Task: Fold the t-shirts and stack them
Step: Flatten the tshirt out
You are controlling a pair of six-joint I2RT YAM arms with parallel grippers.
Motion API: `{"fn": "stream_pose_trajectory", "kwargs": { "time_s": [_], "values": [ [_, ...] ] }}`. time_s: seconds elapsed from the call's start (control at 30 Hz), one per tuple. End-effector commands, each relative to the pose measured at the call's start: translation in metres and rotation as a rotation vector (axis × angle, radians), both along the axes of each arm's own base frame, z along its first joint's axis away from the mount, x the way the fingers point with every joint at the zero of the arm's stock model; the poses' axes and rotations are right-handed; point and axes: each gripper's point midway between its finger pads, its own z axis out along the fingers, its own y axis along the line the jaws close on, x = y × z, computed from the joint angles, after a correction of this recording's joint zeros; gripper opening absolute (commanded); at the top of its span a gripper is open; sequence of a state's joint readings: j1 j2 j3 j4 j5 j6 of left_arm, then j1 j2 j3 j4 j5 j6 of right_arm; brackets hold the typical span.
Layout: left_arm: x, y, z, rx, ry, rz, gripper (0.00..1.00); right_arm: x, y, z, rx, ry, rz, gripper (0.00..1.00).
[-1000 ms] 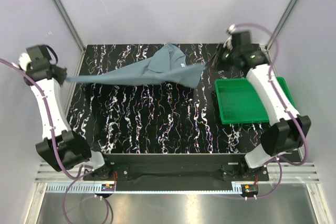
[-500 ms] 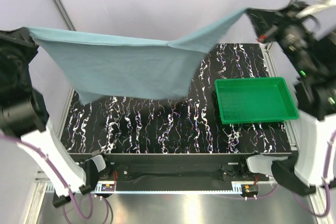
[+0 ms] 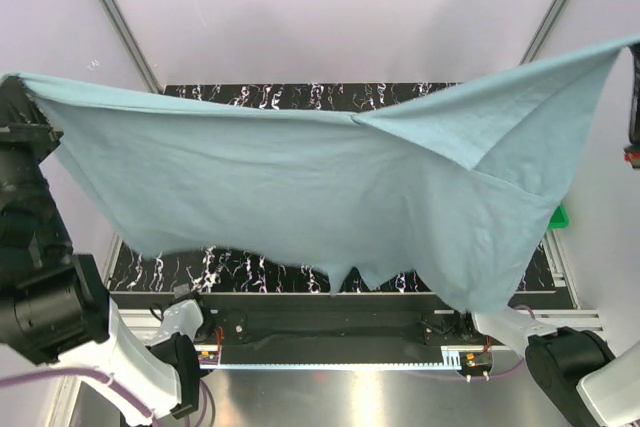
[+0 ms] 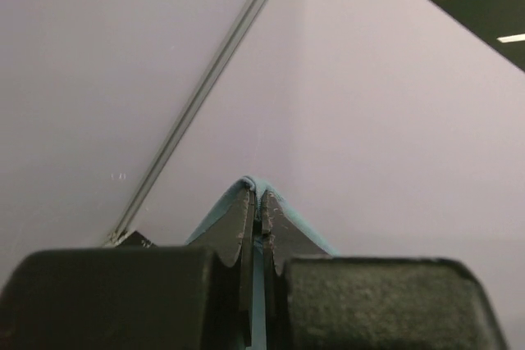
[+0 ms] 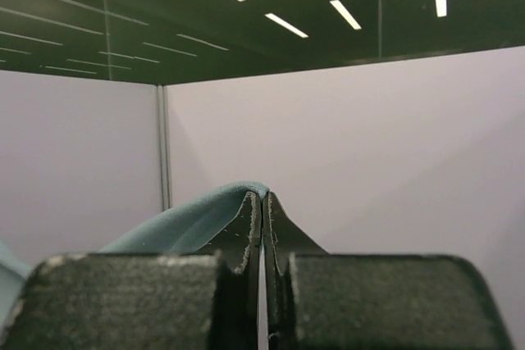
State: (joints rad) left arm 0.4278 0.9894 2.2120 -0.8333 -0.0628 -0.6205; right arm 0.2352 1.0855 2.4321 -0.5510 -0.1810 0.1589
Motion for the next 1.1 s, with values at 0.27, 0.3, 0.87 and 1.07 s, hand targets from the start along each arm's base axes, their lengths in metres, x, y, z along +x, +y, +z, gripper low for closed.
{"fn": "stream_pose_trajectory", "kwargs": {
  "time_s": [0.27, 0.3, 0.87, 1.07],
  "values": [
    [-0.015, 0.005, 0.014, -0.014, -0.097, 0.049, 0.00, 0.029, -0.010, 0.013, 0.004, -0.029, -0.112, 0.00],
    [-0.022, 0.005, 0.014, -0.006, -0.106, 0.067, 0.00, 0.020, -0.011, 0.017, 0.015, -0.050, -0.099, 0.00],
    [-0.152, -0.019, 0.043, 0.074, -0.387, 0.180, 0.00, -0.109, -0.012, 0.031, 0.040, -0.281, 0.078, 0.00],
    [-0.126, -0.005, 0.045, 0.049, -0.371, 0.182, 0.00, -0.064, 0.000, 0.038, 0.050, -0.245, 0.101, 0.00]
  ]
}}
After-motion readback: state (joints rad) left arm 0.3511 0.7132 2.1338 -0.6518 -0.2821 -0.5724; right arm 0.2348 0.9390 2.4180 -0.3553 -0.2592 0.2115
